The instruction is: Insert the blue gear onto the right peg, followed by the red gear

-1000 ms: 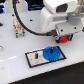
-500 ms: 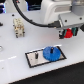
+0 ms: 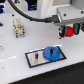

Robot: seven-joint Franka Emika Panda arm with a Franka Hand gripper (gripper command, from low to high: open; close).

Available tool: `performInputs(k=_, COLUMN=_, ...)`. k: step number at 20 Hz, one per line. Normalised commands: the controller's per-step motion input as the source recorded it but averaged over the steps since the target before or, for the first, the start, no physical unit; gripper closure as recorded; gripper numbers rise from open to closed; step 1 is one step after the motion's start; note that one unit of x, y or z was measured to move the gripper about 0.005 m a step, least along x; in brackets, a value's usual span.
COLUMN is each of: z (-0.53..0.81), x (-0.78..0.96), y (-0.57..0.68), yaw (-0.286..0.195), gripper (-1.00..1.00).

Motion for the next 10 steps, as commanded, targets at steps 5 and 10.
performInputs(k=5, z=0.23, x=0.55, y=-0.33, yaw=0.000, gripper=1.00)
performInputs(k=10, z=0.16, x=0.55, y=-0.30, yaw=0.000, gripper=1.00)
